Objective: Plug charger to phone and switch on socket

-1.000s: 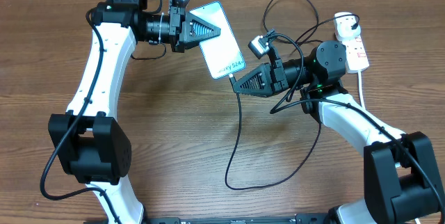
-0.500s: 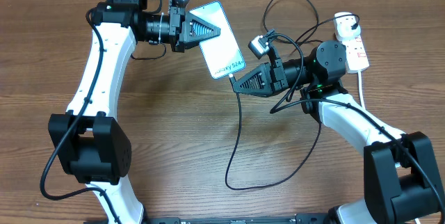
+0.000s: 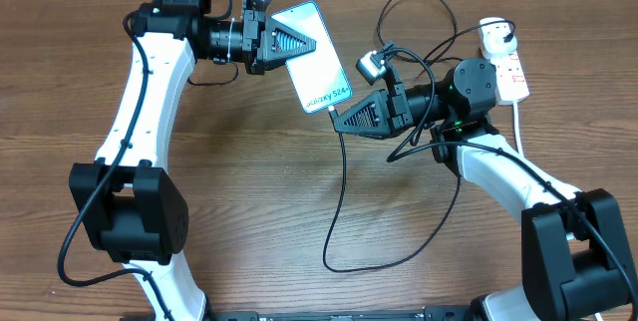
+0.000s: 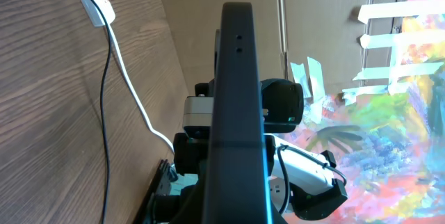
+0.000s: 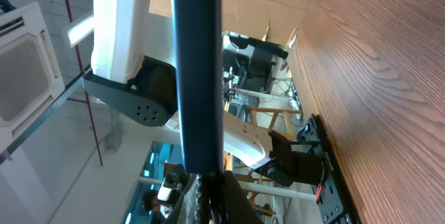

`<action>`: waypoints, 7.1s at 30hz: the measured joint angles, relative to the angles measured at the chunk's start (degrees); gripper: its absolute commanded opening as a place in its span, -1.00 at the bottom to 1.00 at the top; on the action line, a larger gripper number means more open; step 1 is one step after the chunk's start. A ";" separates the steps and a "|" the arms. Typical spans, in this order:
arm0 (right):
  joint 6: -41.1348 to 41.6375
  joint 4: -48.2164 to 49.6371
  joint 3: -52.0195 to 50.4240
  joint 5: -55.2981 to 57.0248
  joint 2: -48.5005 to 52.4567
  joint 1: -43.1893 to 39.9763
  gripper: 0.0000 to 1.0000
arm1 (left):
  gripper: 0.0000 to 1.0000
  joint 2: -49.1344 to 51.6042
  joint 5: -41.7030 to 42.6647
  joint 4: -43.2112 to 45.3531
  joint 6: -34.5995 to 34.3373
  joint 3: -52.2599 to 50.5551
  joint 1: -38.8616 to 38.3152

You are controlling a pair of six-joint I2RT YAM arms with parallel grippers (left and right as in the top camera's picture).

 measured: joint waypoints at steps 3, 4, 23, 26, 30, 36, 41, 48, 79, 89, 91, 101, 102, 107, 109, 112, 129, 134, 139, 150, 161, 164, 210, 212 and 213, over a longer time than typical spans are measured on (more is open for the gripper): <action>-0.02 0.02 0.00 0.02 0.00 0.00 -0.93 | -0.92 0.00 0.00 -0.22 -0.02 0.00 0.00; -0.02 0.02 0.00 -0.02 0.00 0.00 -0.93 | -0.92 0.00 0.00 -0.39 -0.02 0.00 0.00; -0.72 0.02 0.00 0.57 0.00 0.04 -0.93 | -0.92 0.00 -0.02 -1.05 -0.04 0.00 0.00; -0.74 0.02 0.00 0.66 0.00 0.04 -0.93 | -0.92 0.00 0.00 -1.05 -0.02 0.00 0.00; -0.74 0.02 0.00 0.90 0.00 0.04 -0.92 | -0.92 0.00 -0.02 -1.03 -0.04 0.00 0.00; -0.70 0.02 0.00 1.14 0.00 0.07 -0.93 | -0.92 0.00 -0.02 -1.03 -0.04 0.00 0.00; -0.70 0.00 0.00 1.33 0.00 0.09 -0.93 | -0.92 0.00 0.00 -1.03 -0.02 -0.02 0.00; -0.81 0.04 0.00 1.25 0.00 0.09 -0.93 | -0.92 0.00 -0.02 -1.27 -0.04 0.00 0.00; 1.51 0.02 0.00 -1.07 -0.33 0.09 -0.93 | -0.92 0.00 -0.94 -8.61 4.83 0.00 0.00; 1.53 0.02 0.00 -1.07 -0.33 -0.04 -0.93 | -0.92 0.00 -0.94 -10.08 6.29 0.00 0.11; 1.53 0.02 0.00 -1.09 -0.33 -0.24 -0.93 | -0.92 0.00 -0.96 -10.27 6.45 0.00 0.11; 1.53 0.00 0.00 -1.09 -0.33 -0.63 -0.92 | -0.92 0.00 -0.98 -11.23 7.52 0.00 0.11; 1.49 0.02 0.00 -1.11 -0.33 -0.63 -0.93 | -0.92 0.00 -1.14 -11.30 7.52 0.00 0.11; 1.51 0.02 0.00 -1.11 -0.33 -0.63 -0.93 | -0.92 0.00 -1.16 -11.32 7.52 0.00 0.11; 1.53 0.00 0.00 -1.11 -0.33 -0.63 -0.93 | -0.92 0.00 -1.16 -11.30 7.52 0.00 0.11; 1.51 0.00 0.00 -1.11 -0.33 -0.63 -0.93 | -0.92 0.00 -1.16 -11.04 7.52 0.00 0.11; 1.88 1.60 0.00 -1.11 -0.31 -0.68 -0.93 | -0.92 0.00 -0.90 -7.76 5.51 0.00 -0.22; 1.92 1.77 0.00 -1.11 -0.31 -0.68 -0.93 | -0.92 0.00 -0.94 -8.79 5.33 0.00 -0.20; 1.92 1.75 0.00 -1.14 -0.31 -0.50 -0.93 | -0.92 0.00 -2.23 -12.98 6.23 0.00 0.31; 2.10 1.55 0.00 -1.14 -0.31 -0.28 -0.84 | -0.92 0.00 -3.30 -18.32 10.58 0.00 0.37; 2.16 1.33 0.00 -1.11 -0.31 -0.31 -0.93 | -0.92 0.00 -2.82 -18.43 11.76 0.00 0.26; 2.16 1.27 0.00 -1.11 -0.31 -0.31 -0.93 | -0.92 0.00 -2.82 -18.45 11.80 0.00 0.26; -1.64 -0.66 0.24 3.63 -0.20 -3.48 0.82 | -0.92 0.09 -15.21 2.36 10.05 -0.13 4.04; -3.48 -3.37 0.28 3.50 -0.20 -4.31 0.83 | -0.92 0.09 -16.15 3.13 10.01 -0.13 4.26; -5.68 -6.88 0.35 3.52 -0.02 -5.07 0.84 | -0.91 0.11 -16.52 3.48 9.99 -0.13 4.26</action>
